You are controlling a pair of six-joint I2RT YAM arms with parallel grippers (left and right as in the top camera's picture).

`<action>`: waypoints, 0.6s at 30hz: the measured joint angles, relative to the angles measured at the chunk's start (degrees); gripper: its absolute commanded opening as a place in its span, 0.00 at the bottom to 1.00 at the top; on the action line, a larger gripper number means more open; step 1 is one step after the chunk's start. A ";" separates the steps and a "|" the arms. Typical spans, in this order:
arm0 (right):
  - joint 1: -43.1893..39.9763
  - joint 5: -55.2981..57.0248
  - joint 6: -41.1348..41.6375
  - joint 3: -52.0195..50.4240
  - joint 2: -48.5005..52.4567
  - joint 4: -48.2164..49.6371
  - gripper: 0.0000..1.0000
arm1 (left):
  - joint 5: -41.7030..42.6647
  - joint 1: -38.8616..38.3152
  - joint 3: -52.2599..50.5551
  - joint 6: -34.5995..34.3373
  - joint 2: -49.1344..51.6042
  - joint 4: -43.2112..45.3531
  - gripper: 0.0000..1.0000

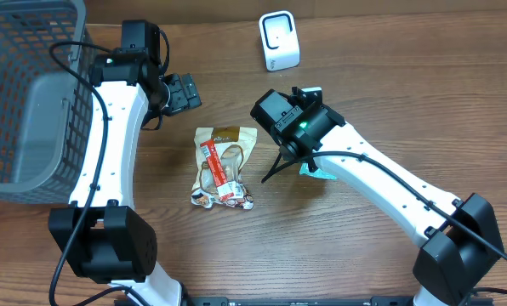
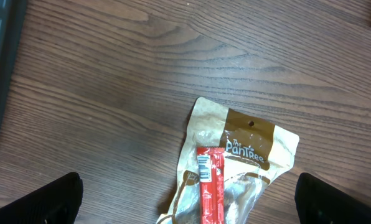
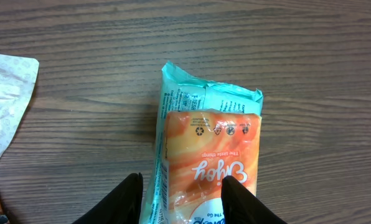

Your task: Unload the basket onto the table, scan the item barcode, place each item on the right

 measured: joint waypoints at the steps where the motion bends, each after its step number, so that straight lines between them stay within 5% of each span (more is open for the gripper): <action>1: 0.00 -0.02 0.04 0.00 0.00 0.04 0.42 | 0.00 0.00 0.00 0.00 0.00 0.00 1.00; 14: 0.02 0.13 -2.16 -6.60 0.02 6.10 0.41 | 0.00 0.00 0.00 0.00 0.00 -0.02 0.99; 18: 0.04 0.52 -3.89 -6.75 0.02 6.49 0.25 | 0.00 0.00 0.00 0.00 0.00 0.00 1.00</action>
